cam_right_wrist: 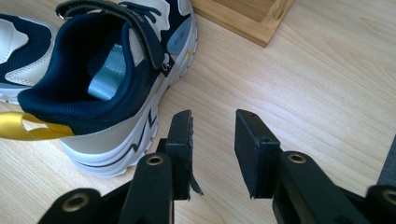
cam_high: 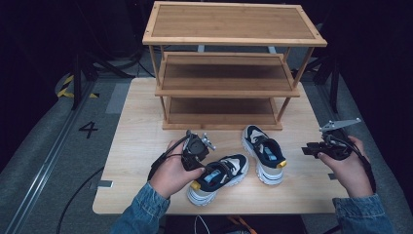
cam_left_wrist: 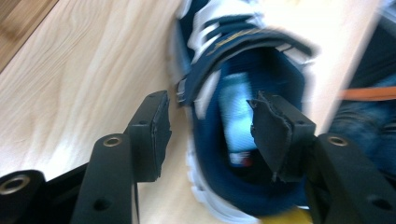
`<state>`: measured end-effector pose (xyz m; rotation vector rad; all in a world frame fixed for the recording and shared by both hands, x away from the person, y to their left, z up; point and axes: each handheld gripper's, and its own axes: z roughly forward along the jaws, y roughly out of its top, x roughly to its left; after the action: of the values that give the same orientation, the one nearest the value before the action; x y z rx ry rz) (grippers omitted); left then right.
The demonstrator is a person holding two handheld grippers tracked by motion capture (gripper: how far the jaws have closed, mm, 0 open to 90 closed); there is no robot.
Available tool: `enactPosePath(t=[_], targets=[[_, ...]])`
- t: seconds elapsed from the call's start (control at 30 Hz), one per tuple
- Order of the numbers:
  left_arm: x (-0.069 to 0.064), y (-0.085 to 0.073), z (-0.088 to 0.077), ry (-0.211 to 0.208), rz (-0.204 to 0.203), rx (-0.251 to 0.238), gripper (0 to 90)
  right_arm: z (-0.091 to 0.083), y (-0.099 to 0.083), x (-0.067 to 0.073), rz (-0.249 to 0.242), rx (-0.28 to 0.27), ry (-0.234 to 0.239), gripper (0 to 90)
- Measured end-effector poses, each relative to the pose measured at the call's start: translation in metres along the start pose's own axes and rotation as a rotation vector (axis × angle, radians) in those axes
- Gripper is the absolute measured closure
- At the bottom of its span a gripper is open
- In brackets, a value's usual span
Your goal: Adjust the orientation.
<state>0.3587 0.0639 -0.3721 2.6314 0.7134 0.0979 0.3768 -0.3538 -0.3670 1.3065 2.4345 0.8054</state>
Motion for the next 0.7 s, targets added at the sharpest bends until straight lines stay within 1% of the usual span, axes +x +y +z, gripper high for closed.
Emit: enactPosePath(t=[0.03, 0.07, 0.1, 0.13, 0.17, 0.23, 0.27, 0.3, 0.4, 0.43, 0.53, 0.67, 0.7], targets=[[0.000, 0.001, 0.006, 0.003, -0.003, 0.029, 46.7, 0.000, -0.001, 0.000, 0.000, 0.002, -0.004, 68.7], [0.000, 0.002, 0.009, -0.005, -0.004, 0.037, 47.2, 0.000, -0.002, 0.000, 0.001, 0.004, -0.002, 68.6], [0.001, 0.003, 0.014, -0.024, -0.003, 0.039, 49.0, 0.000, -0.002, 0.000, 0.002, 0.005, -0.002, 68.5], [0.001, 0.004, 0.017, -0.030, -0.004, 0.042, 50.8, 0.000, -0.003, 0.000, 0.004, 0.005, -0.003, 68.4], [0.001, 0.005, 0.019, -0.026, -0.007, 0.046, 51.7, 0.000, -0.003, 0.000, 0.005, 0.005, -0.006, 68.3], [0.002, 0.006, 0.023, -0.003, 0.003, 0.044, 57.2, 0.000, -0.004, -0.001, 0.010, 0.004, -0.005, 68.3], [0.003, 0.006, 0.024, -0.008, 0.001, 0.040, 61.8, 0.000, -0.005, -0.002, 0.013, 0.005, -0.006, 68.3], [0.003, 0.005, 0.023, -0.020, -0.009, 0.039, 69.7, 0.000, -0.005, -0.002, 0.013, 0.005, -0.006, 68.2], [0.004, 0.005, 0.023, -0.026, -0.030, 0.033, 73.3, 0.000, -0.005, -0.001, 0.011, 0.003, -0.006, 68.3], [0.005, 0.005, 0.022, -0.019, -0.029, 0.029, 74.5, -0.001, -0.004, -0.001, 0.012, 0.003, -0.005, 68.2], [0.009, 0.003, 0.017, -0.002, -0.058, 0.007, 75.8, -0.001, -0.004, -0.001, 0.011, 0.002, -0.008, 68.3], [0.020, -0.003, 0.010, 0.027, -0.121, -0.026, 76.0, -0.001, -0.005, -0.002, 0.015, -0.001, -0.010, 68.4], [0.024, -0.005, 0.009, 0.028, -0.137, -0.033, 76.0, -0.001, -0.005, -0.002, 0.014, 0.000, -0.010, 68.4]])
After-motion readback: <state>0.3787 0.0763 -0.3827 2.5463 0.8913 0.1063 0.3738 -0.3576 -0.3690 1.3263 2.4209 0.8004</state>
